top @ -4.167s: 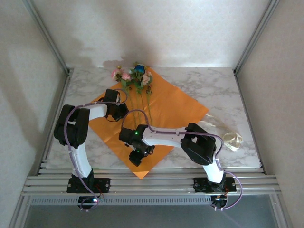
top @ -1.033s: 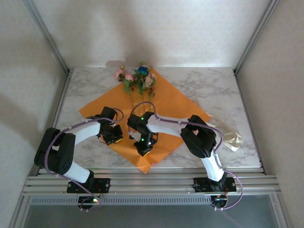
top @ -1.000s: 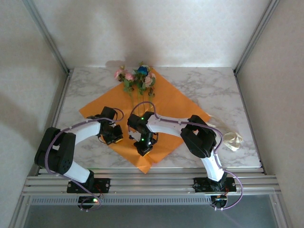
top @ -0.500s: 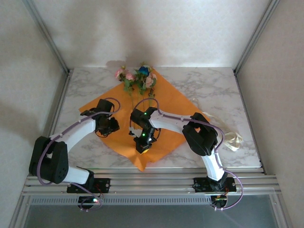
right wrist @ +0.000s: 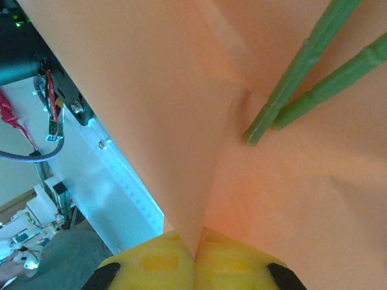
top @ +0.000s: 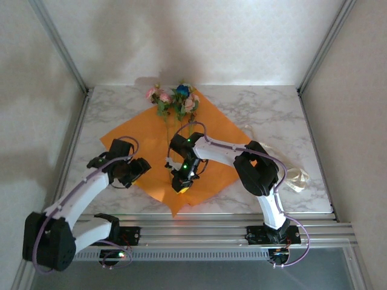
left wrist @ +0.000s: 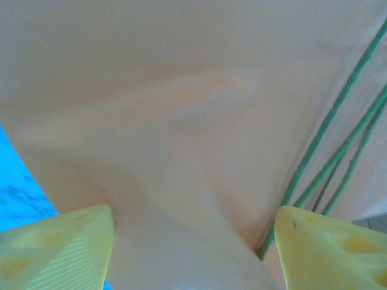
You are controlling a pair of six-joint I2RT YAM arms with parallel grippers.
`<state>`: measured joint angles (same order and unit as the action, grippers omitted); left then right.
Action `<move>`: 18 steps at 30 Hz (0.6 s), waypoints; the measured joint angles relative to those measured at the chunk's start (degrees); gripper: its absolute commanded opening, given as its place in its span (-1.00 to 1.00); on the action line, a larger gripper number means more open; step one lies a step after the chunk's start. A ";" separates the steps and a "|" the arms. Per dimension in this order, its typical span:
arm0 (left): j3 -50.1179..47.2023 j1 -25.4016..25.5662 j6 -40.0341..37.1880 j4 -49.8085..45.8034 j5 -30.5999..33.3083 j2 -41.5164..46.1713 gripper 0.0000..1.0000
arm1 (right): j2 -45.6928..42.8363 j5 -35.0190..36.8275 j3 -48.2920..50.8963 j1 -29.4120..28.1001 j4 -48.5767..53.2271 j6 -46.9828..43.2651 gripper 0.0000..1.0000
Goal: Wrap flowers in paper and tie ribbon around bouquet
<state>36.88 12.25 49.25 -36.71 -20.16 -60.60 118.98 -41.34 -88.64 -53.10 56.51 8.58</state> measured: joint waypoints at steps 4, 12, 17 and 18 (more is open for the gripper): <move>-3.34 0.00 3.10 -0.50 -1.62 3.65 0.47 | 0.42 -0.98 0.00 0.11 -0.13 0.15 -0.93; 0.15 0.02 3.34 -5.57 1.92 4.22 0.42 | 1.20 -2.64 0.00 1.11 -0.31 0.52 -0.95; -3.74 0.20 6.36 -3.65 -1.01 5.70 0.33 | 1.64 -4.92 -0.04 2.43 -0.57 1.05 -0.95; -4.81 0.48 7.17 -2.71 -1.73 5.95 0.32 | 1.86 -5.25 -0.13 2.56 -0.52 1.05 -0.95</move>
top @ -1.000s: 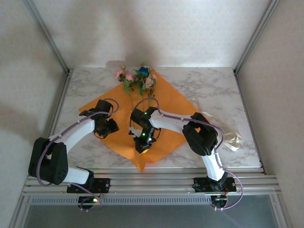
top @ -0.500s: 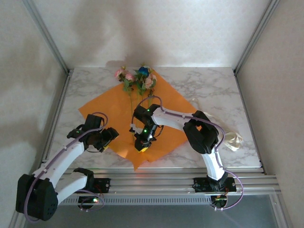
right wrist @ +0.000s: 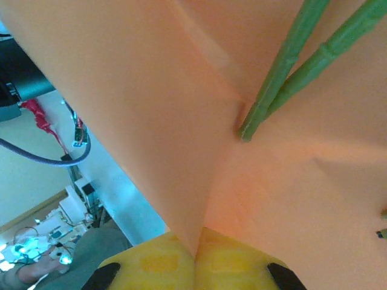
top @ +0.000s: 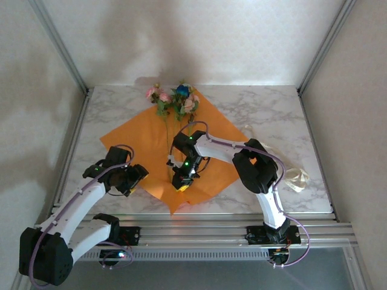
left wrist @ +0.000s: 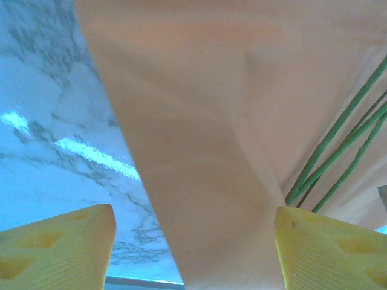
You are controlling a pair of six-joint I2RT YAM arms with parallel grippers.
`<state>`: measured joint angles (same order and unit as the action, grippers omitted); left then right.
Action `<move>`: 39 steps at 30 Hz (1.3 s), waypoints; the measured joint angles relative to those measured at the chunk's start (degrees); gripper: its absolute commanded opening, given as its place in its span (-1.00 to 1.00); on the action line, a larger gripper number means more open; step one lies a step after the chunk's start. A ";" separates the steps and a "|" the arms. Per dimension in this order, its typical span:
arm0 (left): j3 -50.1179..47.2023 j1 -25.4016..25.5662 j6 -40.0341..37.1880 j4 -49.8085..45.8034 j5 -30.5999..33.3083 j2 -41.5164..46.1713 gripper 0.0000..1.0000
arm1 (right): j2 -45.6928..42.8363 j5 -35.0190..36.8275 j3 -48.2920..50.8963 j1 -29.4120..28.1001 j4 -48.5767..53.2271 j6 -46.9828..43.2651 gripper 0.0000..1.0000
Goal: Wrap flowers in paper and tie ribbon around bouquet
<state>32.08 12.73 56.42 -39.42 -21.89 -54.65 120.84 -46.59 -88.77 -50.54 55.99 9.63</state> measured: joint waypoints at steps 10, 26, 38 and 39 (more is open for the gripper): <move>-3.41 2.84 6.64 9.40 -5.14 0.72 -0.30 | 1.01 -1.49 -0.31 0.46 0.04 0.00 -0.92; -1.22 3.32 6.80 9.90 -6.69 -4.72 -1.00 | -11.69 12.00 9.70 1.16 -9.46 -0.85 0.15; 6.69 2.10 5.66 5.95 -7.91 -16.35 -0.95 | -42.34 27.93 45.68 -4.94 -43.15 -23.28 0.64; 6.95 1.81 5.31 5.73 -8.26 -17.05 -0.95 | -44.02 28.72 48.37 -4.98 -45.90 -26.03 0.69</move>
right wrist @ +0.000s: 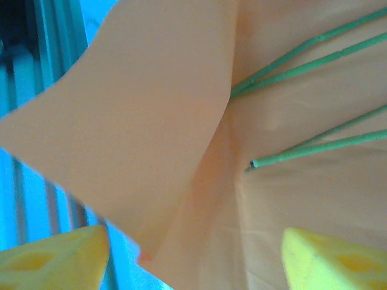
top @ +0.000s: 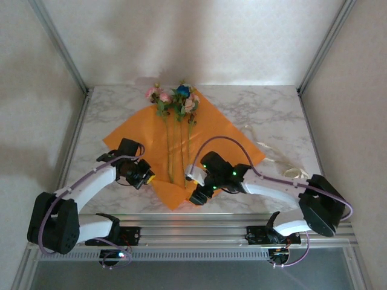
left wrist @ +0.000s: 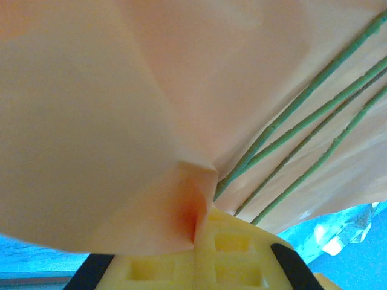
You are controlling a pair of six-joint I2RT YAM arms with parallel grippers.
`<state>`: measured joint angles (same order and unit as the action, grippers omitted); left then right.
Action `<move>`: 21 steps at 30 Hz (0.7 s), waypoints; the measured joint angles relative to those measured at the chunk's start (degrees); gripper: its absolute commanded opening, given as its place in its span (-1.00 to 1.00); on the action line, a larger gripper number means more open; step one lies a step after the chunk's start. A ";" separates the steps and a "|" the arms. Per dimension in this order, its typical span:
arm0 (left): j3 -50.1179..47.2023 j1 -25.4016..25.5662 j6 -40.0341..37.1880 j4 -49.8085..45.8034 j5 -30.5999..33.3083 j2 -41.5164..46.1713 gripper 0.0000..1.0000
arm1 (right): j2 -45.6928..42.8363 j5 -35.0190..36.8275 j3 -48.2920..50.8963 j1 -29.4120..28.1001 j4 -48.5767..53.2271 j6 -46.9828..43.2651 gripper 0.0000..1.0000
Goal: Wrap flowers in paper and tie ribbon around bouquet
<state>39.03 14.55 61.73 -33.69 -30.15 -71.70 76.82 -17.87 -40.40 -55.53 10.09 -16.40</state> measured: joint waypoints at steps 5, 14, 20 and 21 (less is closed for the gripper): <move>1.05 -1.33 -1.73 -1.05 -0.83 -3.06 -0.96 | -3.54 3.67 4.61 -1.57 -5.22 -10.45 0.72; 2.27 -1.97 -3.28 -1.97 -1.66 -4.20 -0.97 | -1.33 12.24 4.00 -7.54 -12.31 -17.09 0.58; 2.60 -1.97 -3.50 -2.19 -1.66 -4.22 -0.96 | 2.93 13.64 0.11 -8.39 -13.97 -18.80 0.02; 2.60 -1.97 -3.50 -2.19 -1.66 -4.22 -0.95 | 2.97 13.57 -0.20 -8.55 -14.14 -18.88 -0.12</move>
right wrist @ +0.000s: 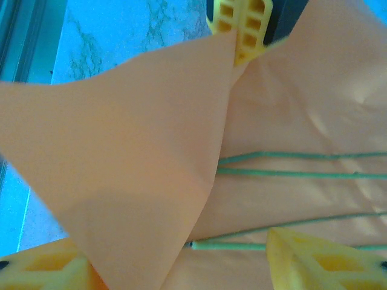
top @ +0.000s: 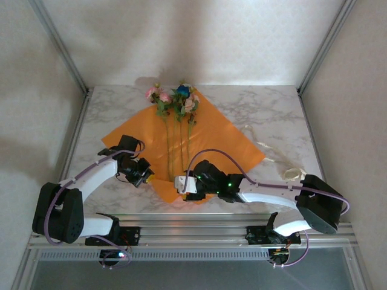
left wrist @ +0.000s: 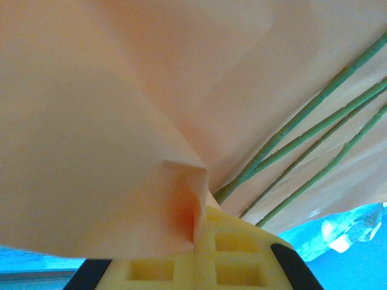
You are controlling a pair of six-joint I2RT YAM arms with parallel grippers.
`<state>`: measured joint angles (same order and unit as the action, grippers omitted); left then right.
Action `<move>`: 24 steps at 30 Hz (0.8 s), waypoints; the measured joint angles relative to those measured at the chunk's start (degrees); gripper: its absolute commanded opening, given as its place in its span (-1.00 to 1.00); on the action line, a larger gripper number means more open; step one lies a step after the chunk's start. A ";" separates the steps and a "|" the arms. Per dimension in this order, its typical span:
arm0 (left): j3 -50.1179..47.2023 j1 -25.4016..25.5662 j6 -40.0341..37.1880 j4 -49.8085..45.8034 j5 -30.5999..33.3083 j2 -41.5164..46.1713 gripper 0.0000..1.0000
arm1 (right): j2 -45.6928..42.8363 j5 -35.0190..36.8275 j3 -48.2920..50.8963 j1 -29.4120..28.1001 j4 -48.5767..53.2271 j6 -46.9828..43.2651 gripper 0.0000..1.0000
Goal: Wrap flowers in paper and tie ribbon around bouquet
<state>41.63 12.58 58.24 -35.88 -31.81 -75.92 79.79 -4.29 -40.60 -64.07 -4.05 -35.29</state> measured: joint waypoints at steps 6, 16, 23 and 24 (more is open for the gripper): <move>0.07 -0.04 -0.59 -0.33 0.04 0.00 -0.40 | 0.04 -1.51 -0.92 -0.31 1.25 0.04 -1.00; 5.81 -1.81 -5.60 -11.39 6.34 4.79 0.40 | 0.39 -8.98 -4.11 0.59 5.70 6.25 -1.00; 2.19 -1.81 -3.89 -14.12 5.38 9.64 0.42 | 3.19 -15.34 -8.63 5.31 7.85 10.49 -1.00; 1.86 -1.81 -3.41 -14.03 5.11 9.77 0.41 | 3.48 -15.89 -9.11 5.92 8.00 10.69 -1.00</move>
<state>43.48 10.76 54.83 -49.91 -26.70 -66.15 83.26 -20.18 -49.71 -58.15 3.95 -24.60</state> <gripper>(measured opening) 0.708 0.058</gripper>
